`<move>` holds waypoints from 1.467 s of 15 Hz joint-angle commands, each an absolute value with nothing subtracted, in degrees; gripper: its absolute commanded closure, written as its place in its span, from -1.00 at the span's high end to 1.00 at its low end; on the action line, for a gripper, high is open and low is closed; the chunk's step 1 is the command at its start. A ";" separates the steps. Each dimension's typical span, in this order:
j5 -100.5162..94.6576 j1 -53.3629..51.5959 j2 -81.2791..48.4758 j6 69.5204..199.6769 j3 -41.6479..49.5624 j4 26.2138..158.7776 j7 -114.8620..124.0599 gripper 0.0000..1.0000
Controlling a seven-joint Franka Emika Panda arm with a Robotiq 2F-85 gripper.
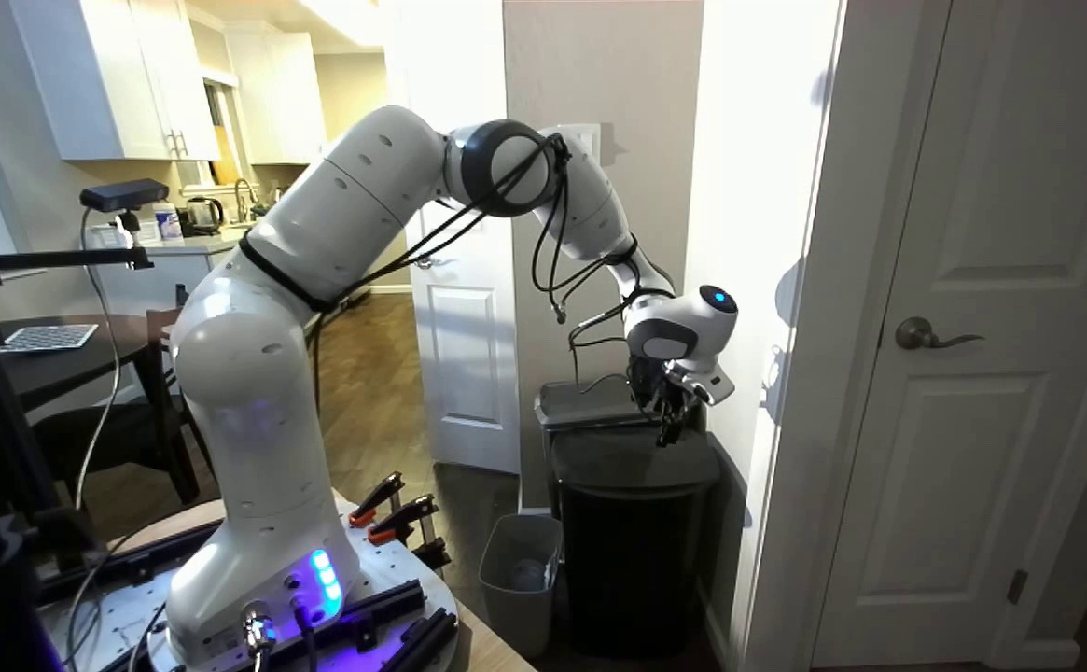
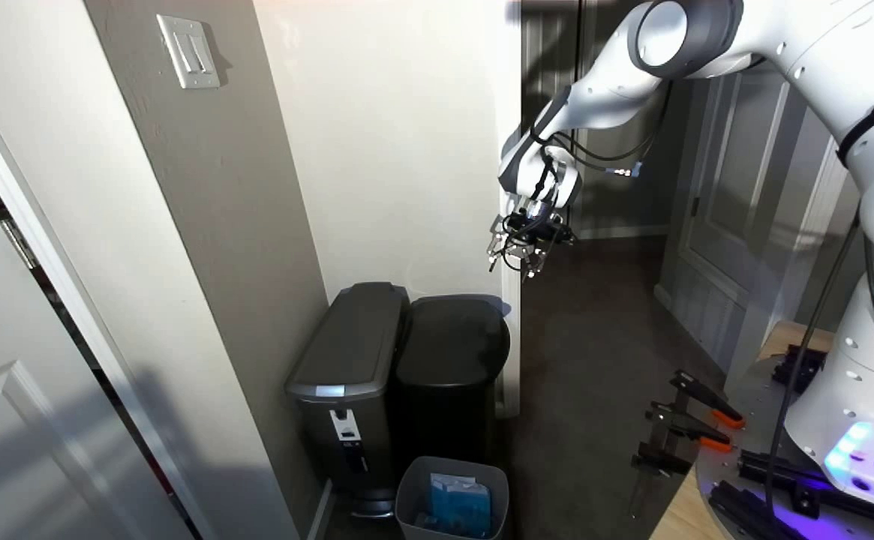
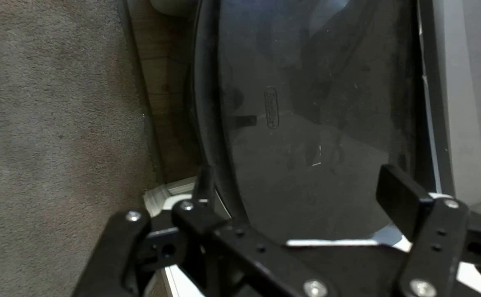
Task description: Open the black bin.
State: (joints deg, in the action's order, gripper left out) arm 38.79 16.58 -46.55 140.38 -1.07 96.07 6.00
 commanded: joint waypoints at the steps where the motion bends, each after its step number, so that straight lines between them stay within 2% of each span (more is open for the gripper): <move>1: 38.99 16.35 -46.62 140.16 -0.76 95.91 5.92 1.00; 8: 39.32 17.48 -49.15 138.82 -0.69 92.97 6.04 1.00; 22: 38.43 21.93 -70.40 132.56 0.58 71.45 10.70 1.00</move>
